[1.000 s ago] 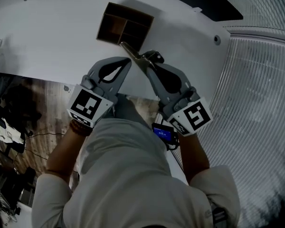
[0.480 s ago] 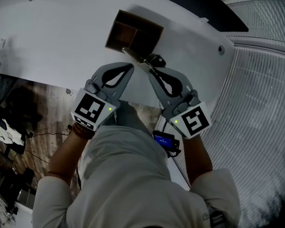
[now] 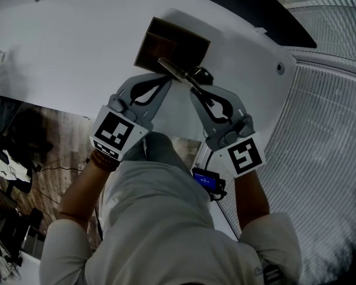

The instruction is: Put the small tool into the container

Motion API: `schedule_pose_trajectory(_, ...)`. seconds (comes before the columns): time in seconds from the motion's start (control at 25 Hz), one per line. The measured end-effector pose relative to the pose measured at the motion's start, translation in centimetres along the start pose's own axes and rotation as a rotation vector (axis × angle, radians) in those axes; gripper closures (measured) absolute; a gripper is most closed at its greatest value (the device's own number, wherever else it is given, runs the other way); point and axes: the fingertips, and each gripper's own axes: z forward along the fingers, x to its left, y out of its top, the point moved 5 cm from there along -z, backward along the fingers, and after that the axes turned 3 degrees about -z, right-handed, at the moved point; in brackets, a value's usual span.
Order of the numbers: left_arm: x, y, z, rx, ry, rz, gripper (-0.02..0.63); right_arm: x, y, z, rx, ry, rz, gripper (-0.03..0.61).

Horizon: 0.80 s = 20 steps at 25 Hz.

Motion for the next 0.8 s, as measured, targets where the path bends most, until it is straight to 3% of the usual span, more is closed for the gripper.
schedule_pose_trajectory(0.4, 4.7, -0.1, 2.7, 0.021, 0.012, -0.044, 0.611, -2.9, -1.8, 4.3, 0.107, 0.063, -0.169, 0.561)
schedule_pose_trajectory(0.8, 6.5, -0.3, 4.3, 0.024, 0.024, -0.059, 0.611, -4.1, -2.5, 6.4, 0.115, 0.098, -0.299, 0.561)
